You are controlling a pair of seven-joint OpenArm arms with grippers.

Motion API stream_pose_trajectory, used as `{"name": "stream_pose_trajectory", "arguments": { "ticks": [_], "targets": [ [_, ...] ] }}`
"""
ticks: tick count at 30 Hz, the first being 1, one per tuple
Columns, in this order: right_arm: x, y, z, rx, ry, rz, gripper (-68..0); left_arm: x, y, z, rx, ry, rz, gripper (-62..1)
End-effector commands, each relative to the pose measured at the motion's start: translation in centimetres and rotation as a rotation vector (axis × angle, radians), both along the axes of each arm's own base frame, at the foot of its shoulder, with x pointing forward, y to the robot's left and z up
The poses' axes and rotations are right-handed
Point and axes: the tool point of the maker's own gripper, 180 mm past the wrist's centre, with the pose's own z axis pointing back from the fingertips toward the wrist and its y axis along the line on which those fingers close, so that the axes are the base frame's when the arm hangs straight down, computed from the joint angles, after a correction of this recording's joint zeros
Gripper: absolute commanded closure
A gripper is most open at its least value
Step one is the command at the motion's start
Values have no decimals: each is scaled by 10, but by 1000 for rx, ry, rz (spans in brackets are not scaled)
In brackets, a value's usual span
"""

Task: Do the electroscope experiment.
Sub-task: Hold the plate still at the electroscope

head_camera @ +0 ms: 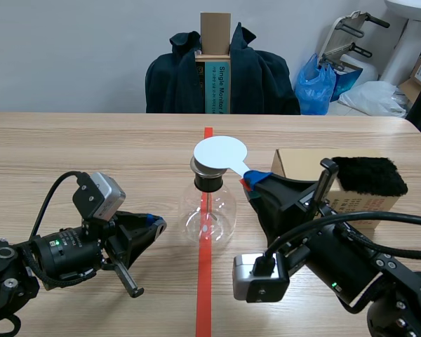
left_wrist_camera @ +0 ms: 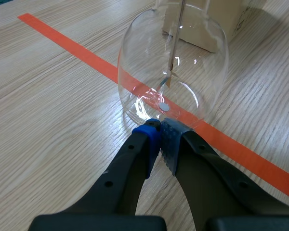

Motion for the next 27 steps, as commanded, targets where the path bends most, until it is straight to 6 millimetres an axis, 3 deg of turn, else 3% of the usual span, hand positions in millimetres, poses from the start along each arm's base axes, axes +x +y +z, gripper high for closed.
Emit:
{"name": "stream_pose_trajectory", "arguments": {
  "ticks": [1, 19, 27],
  "targets": [
    [6, -2, 15, 12, -50, -6, -6, 5, -3, 10, -27, -26, 5, -19],
    [7, -3, 15, 12, -50, -10, -6, 5, -3, 10, -27, -26, 5, -19],
    [16, -14, 16, 17, -49, -94, -6, 5, -3, 10, -27, -26, 5, -19]
  ]
}}
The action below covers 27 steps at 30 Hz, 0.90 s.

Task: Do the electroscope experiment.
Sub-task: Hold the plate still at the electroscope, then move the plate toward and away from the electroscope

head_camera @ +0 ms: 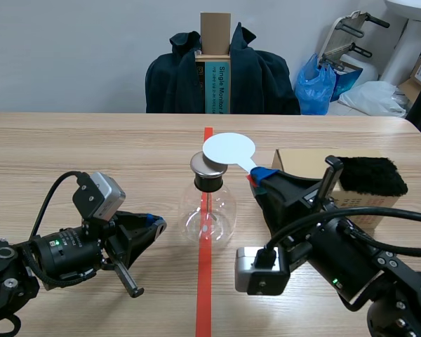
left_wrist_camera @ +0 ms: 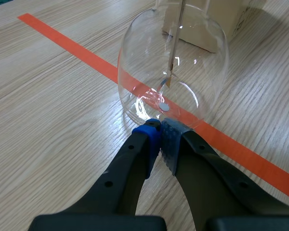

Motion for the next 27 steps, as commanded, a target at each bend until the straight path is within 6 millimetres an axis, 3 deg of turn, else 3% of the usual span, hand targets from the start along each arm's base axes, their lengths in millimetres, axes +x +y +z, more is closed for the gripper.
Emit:
{"name": "stream_pose_trajectory", "arguments": {
  "ticks": [1, 17, 22, 27],
  "targets": [
    [9, -6, 16, 13, -50, -32, -6, 5, -3, 10, -27, -26, 5, -19],
    [34, -52, 17, 31, -45, -322, -6, 5, -3, 10, -27, -26, 5, -19],
    [33, -49, 17, 30, -46, -305, -7, 5, -3, 10, -27, -26, 5, -19],
    [25, -33, 16, 24, -47, -206, -6, 5, -3, 10, -27, -26, 5, -19]
  ]
}}
